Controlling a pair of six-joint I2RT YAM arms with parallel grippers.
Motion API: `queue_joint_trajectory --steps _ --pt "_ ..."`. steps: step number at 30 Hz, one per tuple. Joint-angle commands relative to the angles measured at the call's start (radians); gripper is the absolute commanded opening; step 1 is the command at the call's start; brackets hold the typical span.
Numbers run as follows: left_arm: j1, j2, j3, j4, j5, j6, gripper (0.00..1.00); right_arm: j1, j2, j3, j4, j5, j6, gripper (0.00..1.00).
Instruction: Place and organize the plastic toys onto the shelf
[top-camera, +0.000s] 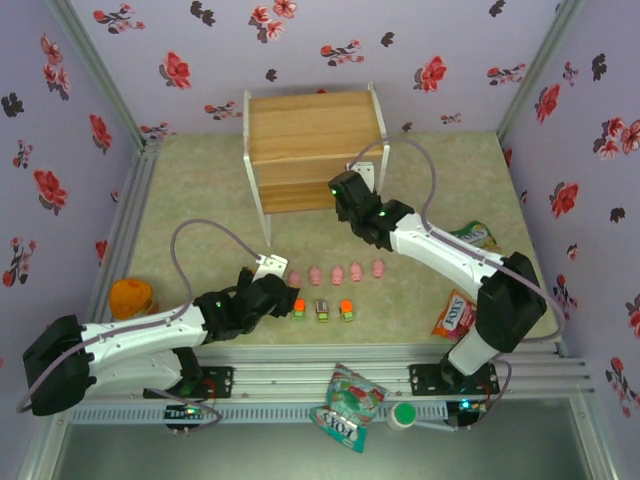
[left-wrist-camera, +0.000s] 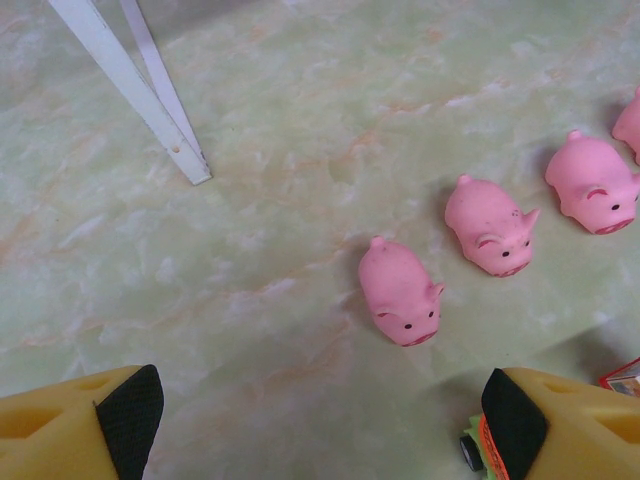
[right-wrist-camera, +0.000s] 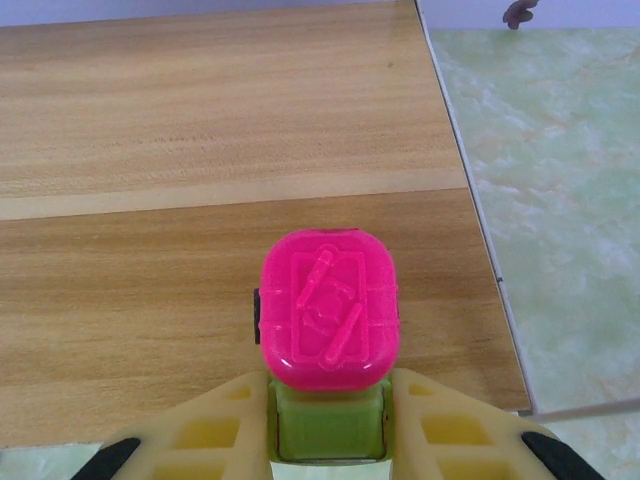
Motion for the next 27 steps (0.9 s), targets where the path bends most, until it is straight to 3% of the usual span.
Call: queue_joint_trajectory --steps 1,27 --pt "-0.006 -0.006 0.021 -0.021 -0.036 0.013 0.88 -0.01 0.022 0.034 0.022 0.022 -0.019 0.19" --pt "-0.007 -0.01 0.026 -0.035 -0.047 0.01 0.88 -0.048 0.096 0.059 0.051 0.038 0.002 0.21"
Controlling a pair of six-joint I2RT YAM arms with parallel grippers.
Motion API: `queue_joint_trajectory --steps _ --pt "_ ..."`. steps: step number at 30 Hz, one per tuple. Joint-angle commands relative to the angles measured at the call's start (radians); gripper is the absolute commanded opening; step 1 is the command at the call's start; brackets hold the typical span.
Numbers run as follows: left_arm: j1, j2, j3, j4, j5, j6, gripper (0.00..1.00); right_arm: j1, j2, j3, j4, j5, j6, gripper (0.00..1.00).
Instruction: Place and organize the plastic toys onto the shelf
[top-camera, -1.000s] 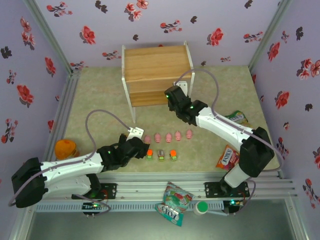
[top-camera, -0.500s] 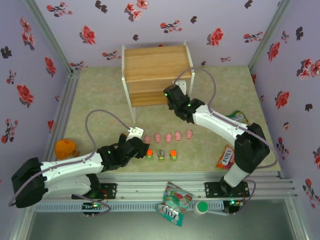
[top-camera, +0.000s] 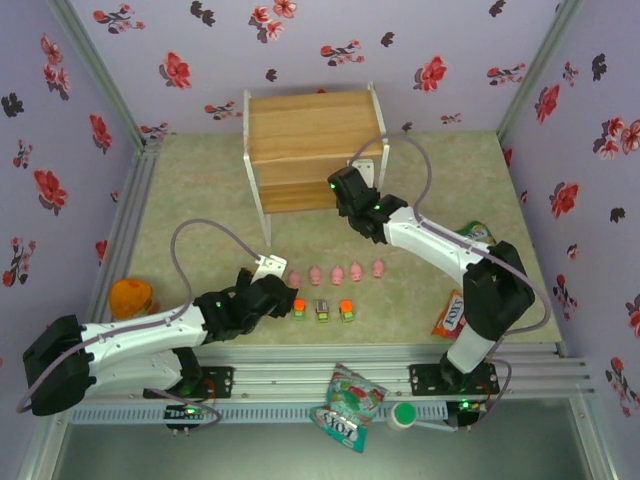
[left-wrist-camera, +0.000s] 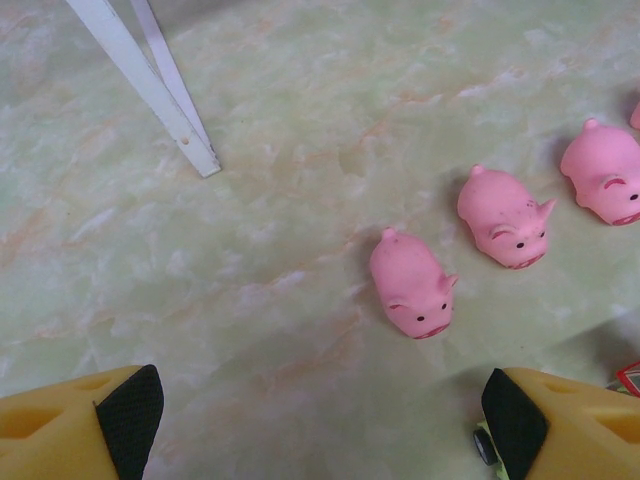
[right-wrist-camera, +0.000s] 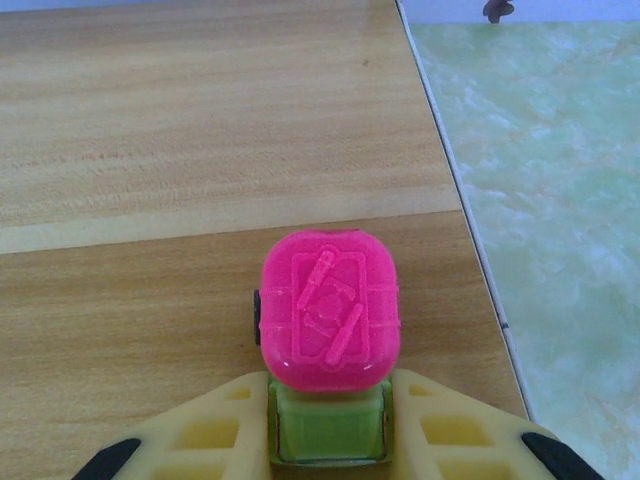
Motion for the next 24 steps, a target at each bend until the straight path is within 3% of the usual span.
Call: queue_joint_trajectory --steps 1,24 --pt "-0.006 -0.011 0.025 -0.013 -0.038 0.01 0.88 -0.008 0.017 0.028 0.023 0.024 0.01 0.22" --pt "-0.006 -0.006 0.028 -0.017 -0.038 0.01 0.88 -0.006 -0.004 -0.002 0.02 0.025 0.037 0.39"
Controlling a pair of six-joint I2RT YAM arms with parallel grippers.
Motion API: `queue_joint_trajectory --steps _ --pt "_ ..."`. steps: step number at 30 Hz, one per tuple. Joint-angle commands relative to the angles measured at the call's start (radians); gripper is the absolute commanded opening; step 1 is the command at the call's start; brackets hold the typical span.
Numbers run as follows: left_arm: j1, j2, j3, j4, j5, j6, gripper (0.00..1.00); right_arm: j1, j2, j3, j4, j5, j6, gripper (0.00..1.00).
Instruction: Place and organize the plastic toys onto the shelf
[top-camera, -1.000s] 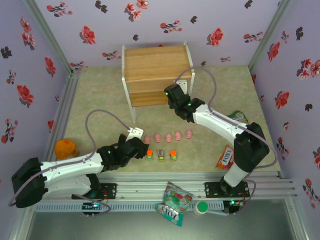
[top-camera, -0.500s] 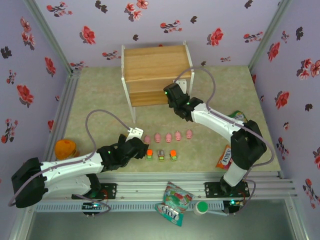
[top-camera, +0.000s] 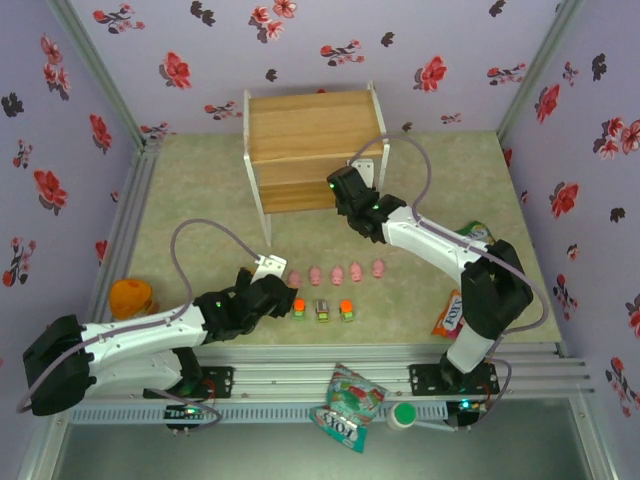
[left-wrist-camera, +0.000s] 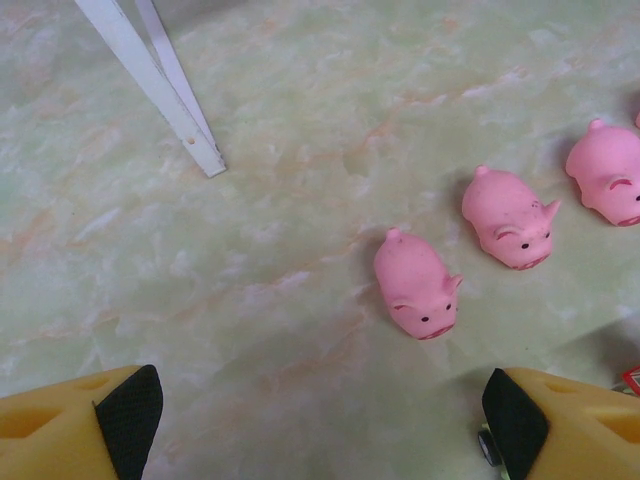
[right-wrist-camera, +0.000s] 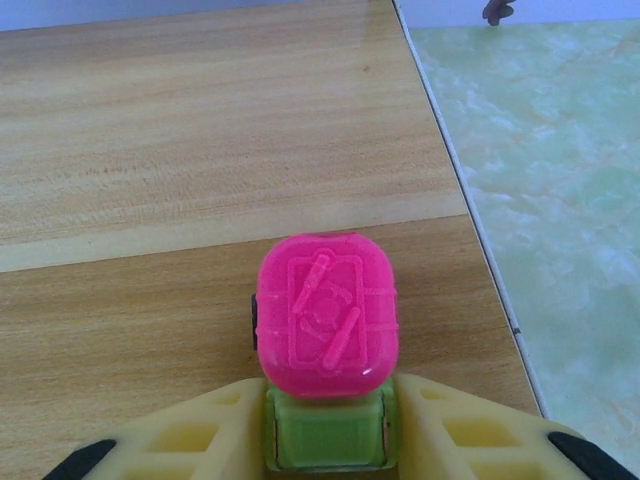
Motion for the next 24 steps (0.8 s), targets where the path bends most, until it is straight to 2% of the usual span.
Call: queue_joint_trajectory --steps 1,5,13,24 --pt "-0.007 -0.006 0.028 -0.014 -0.031 0.01 0.88 -0.005 -0.015 -0.002 -0.002 0.023 0.014 0.4" --pt "-0.006 -0.006 0.029 -0.012 -0.031 0.01 0.88 -0.003 -0.025 0.0 -0.006 0.028 0.009 0.47" --pt "-0.006 -0.003 0.029 -0.013 -0.031 0.011 0.88 0.004 -0.039 0.007 -0.016 0.034 0.003 0.46" --pt "-0.005 -0.015 0.028 -0.017 -0.031 0.01 0.88 0.063 -0.078 0.009 -0.033 0.092 -0.006 0.46"
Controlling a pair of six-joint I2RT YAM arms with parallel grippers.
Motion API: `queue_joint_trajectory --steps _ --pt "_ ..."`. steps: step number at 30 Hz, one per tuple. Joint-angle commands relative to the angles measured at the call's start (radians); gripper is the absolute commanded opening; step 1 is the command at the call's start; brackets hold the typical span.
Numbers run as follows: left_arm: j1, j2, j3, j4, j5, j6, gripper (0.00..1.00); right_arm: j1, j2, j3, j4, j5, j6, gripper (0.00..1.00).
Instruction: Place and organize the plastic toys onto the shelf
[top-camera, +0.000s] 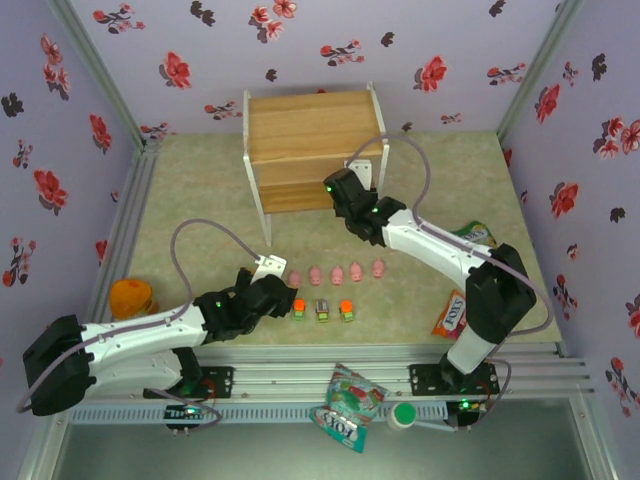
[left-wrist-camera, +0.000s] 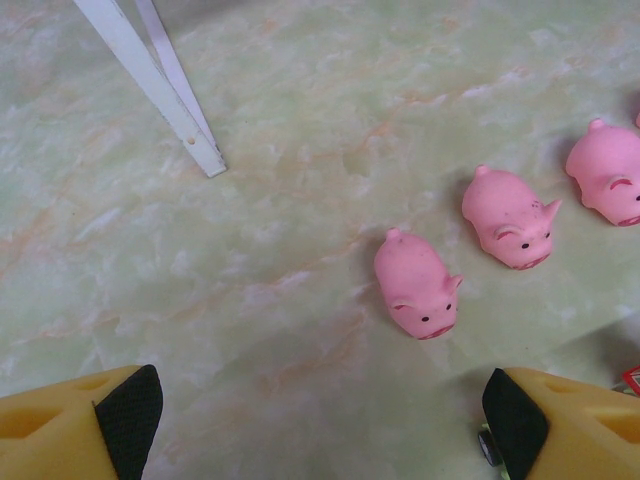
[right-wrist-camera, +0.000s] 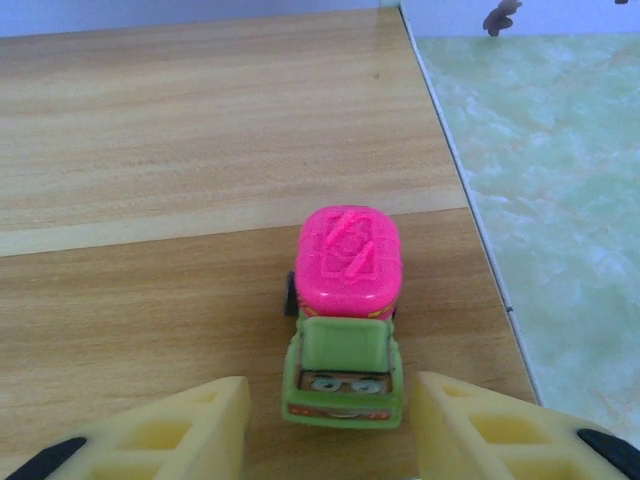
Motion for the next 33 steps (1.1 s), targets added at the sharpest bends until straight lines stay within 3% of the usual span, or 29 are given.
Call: queue_joint_trajectory --steps 1,11,33 --pt "-0.006 -0.017 0.025 -0.017 -0.031 0.01 0.88 0.019 -0.052 0.007 -0.014 0.064 -0.005 0.46" --pt "-0.006 -0.016 0.026 -0.018 -0.037 0.007 0.88 0.056 -0.13 -0.059 -0.033 0.086 0.031 0.46" --pt "-0.007 -0.008 0.024 -0.019 -0.04 -0.007 0.83 0.25 -0.335 -0.281 -0.169 0.101 0.194 0.4"
